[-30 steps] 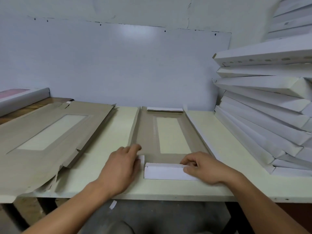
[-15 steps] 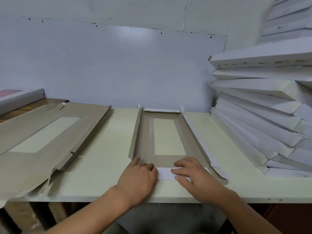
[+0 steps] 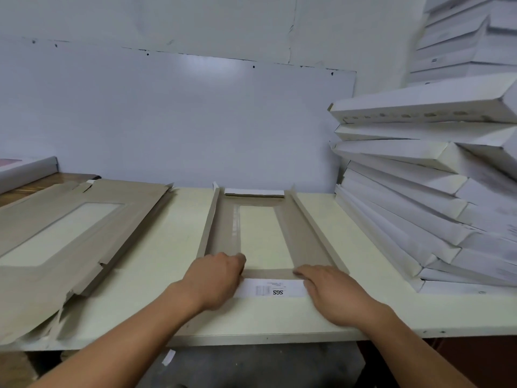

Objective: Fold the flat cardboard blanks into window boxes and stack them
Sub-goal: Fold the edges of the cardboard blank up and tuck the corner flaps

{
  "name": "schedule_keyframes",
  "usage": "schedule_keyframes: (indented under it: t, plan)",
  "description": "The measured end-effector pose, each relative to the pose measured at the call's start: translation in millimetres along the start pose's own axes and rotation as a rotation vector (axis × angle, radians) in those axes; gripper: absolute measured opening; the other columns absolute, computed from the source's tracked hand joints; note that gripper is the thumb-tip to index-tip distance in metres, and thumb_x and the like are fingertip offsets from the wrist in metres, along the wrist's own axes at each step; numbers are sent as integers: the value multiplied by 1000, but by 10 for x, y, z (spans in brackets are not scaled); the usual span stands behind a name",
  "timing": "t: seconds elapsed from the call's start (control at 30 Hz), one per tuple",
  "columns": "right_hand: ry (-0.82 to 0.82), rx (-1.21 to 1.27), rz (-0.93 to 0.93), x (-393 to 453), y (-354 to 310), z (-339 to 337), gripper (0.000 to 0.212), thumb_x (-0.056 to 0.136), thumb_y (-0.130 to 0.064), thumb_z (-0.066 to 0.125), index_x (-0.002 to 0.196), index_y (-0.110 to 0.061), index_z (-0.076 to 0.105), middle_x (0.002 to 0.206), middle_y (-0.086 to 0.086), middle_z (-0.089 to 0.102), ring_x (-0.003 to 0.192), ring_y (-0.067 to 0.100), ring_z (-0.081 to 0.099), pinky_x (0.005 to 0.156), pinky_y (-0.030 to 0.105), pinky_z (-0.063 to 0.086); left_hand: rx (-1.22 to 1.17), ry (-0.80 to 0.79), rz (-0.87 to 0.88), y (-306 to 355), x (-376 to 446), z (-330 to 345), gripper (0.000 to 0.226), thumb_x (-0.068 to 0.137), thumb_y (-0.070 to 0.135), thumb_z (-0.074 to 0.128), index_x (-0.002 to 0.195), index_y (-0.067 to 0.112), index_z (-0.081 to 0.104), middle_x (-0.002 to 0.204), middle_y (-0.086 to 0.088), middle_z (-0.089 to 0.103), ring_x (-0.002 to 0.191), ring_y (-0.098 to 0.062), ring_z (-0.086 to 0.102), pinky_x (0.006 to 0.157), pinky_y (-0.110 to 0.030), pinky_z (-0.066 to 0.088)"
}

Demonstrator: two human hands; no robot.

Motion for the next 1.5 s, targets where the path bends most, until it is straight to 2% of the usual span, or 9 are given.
schedule_keyframes:
  t: [0.2, 0.33, 0.53, 0.8, 0.87, 0.97, 1.13, 1.27, 1.5]
  plan:
    - [-34, -97, -91, 239, -425, 175, 48, 93, -7, 38, 136, -24, 45, 116, 1, 48, 113, 28, 47, 89, 36, 37, 286, 98, 15, 297, 6, 35, 27, 89, 6, 36, 108, 16, 52, 102, -8, 59, 95, -31, 54, 86, -41, 34]
    - [-205, -54, -91, 277, -508, 459, 59, 106, -40, 20, 157, -11, 10, 163, 2, 12, 151, 20, 6, 122, 42, 5, 331, -13, 59, 397, -16, 262, 39, 97, 11, 26, 128, 4, 48, 131, -17, 49, 124, -33, 43, 114, -53, 15]
    - [-327, -17, 8, 240, -412, 591, 83, 94, -71, 4, 156, -18, -13, 164, -5, -19, 148, 9, -22, 122, 40, -11, 324, -157, 123, 261, -120, 306, 61, 104, 44, 13, 152, 9, 26, 163, -8, 14, 152, -25, -8, 118, -59, -6]
    - [-308, -167, 164, 62, 228, 377, 88, 88, -76, -2, 157, -23, -10, 165, -7, -14, 151, 11, -16, 122, 41, -8, 426, -163, 104, 20, -326, 194, 73, 100, 60, 8, 138, 16, 54, 165, -6, 5, 150, -25, -17, 114, -59, -19]
    - [-254, -173, 134, 93, 156, 262, 92, 86, -76, -8, 157, -23, 18, 164, -2, 16, 152, 17, 7, 122, 45, 4, 272, -122, 69, -90, -366, 139, 74, 97, 65, 7, 143, 22, 47, 165, -1, -1, 150, -19, -16, 116, -58, -16]
    - [-87, -49, 160, 170, 58, -37, 103, 79, -78, -15, 114, -22, 64, 114, 2, 65, 110, 24, 57, 99, 40, 37, -227, 58, -68, -430, -396, 5, 70, 94, 63, 12, 156, 31, 15, 165, 6, 1, 151, -11, -5, 122, -46, -1]
    - [-193, 318, 223, 370, -122, -66, 67, 98, -66, 21, 111, -22, 70, 103, -8, 66, 98, 15, 62, 97, 34, 45, -683, 131, -340, -1003, -439, 102, 51, 105, 24, 39, 153, 12, 27, 159, -3, 28, 146, -16, 27, 115, -25, 18]
    - [-352, 313, 78, 442, -466, 18, 45, 95, -62, 43, 73, -23, 53, 75, -4, 48, 70, 16, 46, 70, 33, 36, -893, -8, -240, -942, -433, 165, 54, 95, -8, 37, 141, 16, 48, 141, 7, 54, 125, -6, 54, 103, -22, 39]
    - [-237, 48, -222, 143, -884, 77, 31, 91, -49, 55, 116, -32, 62, 109, -7, 63, 99, 17, 57, 89, 41, 50, -667, -96, 12, -847, -375, 123, 65, 87, -15, 33, 138, 19, 55, 144, 17, 47, 133, 5, 41, 105, -4, 27]
Point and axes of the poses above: each hand's wrist, its own x-axis towards the middle knuckle, its own z-axis out of the palm, y = z × x, the point moved 6 cm from there along x, towards the middle knuckle
